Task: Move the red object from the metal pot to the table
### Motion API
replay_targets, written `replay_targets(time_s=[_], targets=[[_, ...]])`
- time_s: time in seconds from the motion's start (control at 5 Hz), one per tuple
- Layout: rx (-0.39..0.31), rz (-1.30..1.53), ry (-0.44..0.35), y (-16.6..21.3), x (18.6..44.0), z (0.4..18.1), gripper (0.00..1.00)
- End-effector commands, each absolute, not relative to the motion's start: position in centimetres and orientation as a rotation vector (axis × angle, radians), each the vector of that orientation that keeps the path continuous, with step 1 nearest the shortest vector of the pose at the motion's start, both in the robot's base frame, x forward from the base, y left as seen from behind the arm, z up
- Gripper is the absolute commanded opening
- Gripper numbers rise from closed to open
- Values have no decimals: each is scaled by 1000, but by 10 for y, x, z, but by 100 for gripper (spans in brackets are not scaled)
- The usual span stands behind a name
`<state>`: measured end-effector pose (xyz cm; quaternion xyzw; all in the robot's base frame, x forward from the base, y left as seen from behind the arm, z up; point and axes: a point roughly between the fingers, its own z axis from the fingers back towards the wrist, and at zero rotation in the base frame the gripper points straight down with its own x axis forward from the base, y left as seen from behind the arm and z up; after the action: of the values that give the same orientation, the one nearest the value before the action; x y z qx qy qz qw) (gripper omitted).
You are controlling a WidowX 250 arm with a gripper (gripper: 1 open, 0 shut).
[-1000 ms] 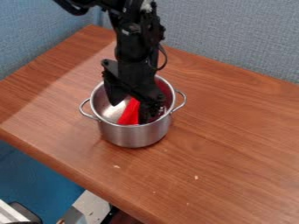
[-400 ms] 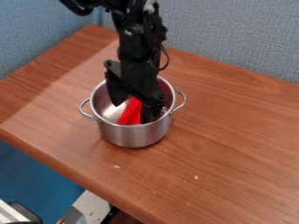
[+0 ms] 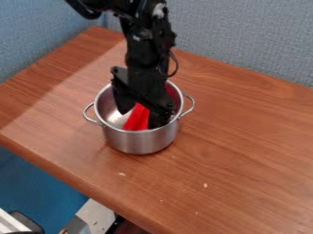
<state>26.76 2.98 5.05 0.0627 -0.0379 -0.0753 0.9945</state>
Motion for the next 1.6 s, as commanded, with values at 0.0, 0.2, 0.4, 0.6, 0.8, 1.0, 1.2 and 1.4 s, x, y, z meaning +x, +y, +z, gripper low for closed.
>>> replay_targets(time_s=[0.0,0.2,0.4,0.6,0.8,1.0,1.2,1.4], targets=[[127,-131,-91,36,275,55,100],[121,-137,-74,35,274,52,0],[113,-144,-73,33,274,55,0],[84,-154,-100,27,276,69,0],[53,-164,-146,22,278,91,0],[30,-182,-226,11,277,128,0],[-4,-182,-255,5,282,146,0],[28,-190,-247,10,281,134,0]])
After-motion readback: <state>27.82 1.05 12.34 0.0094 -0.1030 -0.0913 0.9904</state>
